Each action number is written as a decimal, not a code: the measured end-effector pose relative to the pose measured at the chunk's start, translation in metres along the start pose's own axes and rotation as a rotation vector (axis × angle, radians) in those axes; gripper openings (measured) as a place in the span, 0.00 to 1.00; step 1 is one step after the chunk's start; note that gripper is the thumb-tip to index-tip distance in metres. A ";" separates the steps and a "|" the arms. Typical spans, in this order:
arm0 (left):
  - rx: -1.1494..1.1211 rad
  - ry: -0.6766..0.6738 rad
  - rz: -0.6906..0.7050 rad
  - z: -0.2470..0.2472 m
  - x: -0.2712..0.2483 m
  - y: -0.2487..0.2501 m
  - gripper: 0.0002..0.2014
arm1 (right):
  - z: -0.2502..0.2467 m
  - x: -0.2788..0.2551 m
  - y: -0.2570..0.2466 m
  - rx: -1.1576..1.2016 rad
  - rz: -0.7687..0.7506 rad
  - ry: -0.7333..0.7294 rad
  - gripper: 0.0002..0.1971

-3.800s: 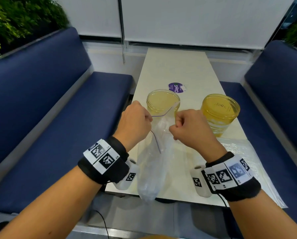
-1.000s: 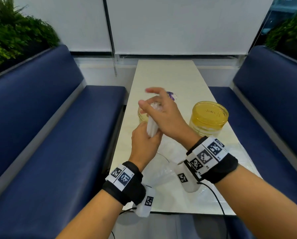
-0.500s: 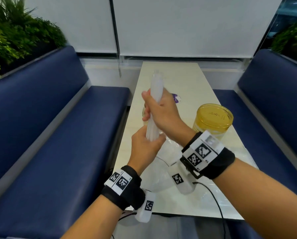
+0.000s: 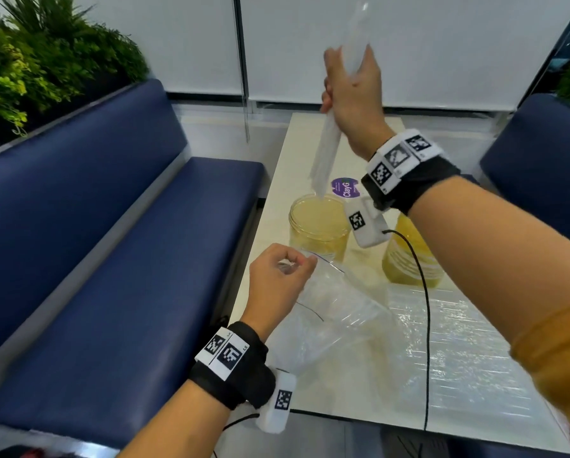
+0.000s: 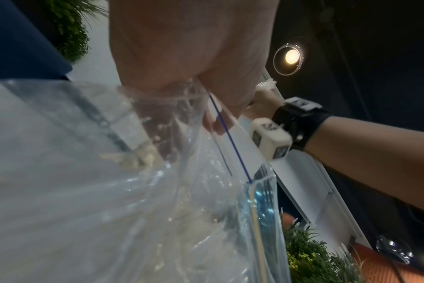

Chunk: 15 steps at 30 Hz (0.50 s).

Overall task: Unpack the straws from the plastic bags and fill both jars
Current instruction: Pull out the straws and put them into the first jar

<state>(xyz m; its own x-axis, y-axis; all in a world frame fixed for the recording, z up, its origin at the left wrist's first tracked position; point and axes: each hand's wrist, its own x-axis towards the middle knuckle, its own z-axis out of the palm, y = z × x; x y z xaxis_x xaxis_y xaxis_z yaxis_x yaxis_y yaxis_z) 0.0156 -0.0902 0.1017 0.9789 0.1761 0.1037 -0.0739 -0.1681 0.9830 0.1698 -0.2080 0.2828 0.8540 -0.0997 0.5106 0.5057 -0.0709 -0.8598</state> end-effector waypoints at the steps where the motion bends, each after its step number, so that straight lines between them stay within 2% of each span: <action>1: 0.011 0.008 0.013 -0.003 0.001 -0.001 0.10 | 0.001 -0.001 0.018 -0.036 0.022 -0.031 0.12; 4: 0.037 0.016 0.033 -0.015 0.003 -0.001 0.05 | 0.001 -0.010 0.075 -0.161 0.098 -0.131 0.10; 7: 0.022 0.027 0.017 -0.025 0.004 0.001 0.03 | 0.000 -0.022 0.116 -0.217 0.203 -0.168 0.10; 11: 0.045 0.034 0.027 -0.030 0.008 0.002 0.03 | -0.007 -0.033 0.146 -0.280 0.351 -0.192 0.09; 15: 0.048 0.031 0.031 -0.030 0.011 0.005 0.05 | -0.016 -0.041 0.151 -0.370 0.444 -0.226 0.17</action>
<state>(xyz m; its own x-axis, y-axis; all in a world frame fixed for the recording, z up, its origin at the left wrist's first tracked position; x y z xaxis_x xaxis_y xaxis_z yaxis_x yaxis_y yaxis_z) 0.0201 -0.0600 0.1119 0.9698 0.2001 0.1397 -0.0944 -0.2205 0.9708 0.2086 -0.2305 0.1322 0.9984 0.0110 0.0554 0.0550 -0.4144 -0.9084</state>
